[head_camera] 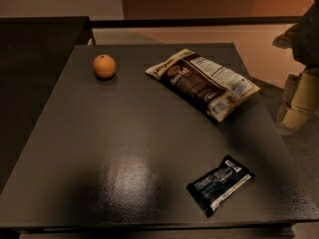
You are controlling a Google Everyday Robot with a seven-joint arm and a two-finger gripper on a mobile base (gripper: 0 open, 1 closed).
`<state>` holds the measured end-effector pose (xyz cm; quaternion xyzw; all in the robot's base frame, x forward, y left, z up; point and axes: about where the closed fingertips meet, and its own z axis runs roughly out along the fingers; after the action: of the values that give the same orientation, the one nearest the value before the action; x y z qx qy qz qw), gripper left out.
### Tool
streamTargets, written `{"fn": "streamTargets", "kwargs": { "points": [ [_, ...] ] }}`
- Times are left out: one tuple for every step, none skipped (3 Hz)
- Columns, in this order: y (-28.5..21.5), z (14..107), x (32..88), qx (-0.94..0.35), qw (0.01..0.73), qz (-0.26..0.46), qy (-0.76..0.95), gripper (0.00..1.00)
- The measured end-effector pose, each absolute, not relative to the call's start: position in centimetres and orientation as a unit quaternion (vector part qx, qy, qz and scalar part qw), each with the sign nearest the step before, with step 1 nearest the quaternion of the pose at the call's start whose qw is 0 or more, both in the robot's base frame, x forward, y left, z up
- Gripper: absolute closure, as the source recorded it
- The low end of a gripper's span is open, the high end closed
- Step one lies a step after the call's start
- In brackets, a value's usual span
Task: Pick brown chip bag
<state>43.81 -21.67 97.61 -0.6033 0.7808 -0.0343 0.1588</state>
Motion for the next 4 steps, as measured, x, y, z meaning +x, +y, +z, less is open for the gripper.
{"fn": "streamTargets", "kwargs": {
  "points": [
    [-21.7,97.6,43.8,-0.603,0.159,-0.034,0.781,0.0],
    [-20.3,97.5,45.0,-0.611,0.166,-0.027,0.773,0.0],
    [-17.5,96.8,47.3,-0.628,0.183,-0.013,0.757,0.0],
    [-14.9,95.8,49.7,-0.637,0.2,0.004,0.745,0.0]
  ]
}}
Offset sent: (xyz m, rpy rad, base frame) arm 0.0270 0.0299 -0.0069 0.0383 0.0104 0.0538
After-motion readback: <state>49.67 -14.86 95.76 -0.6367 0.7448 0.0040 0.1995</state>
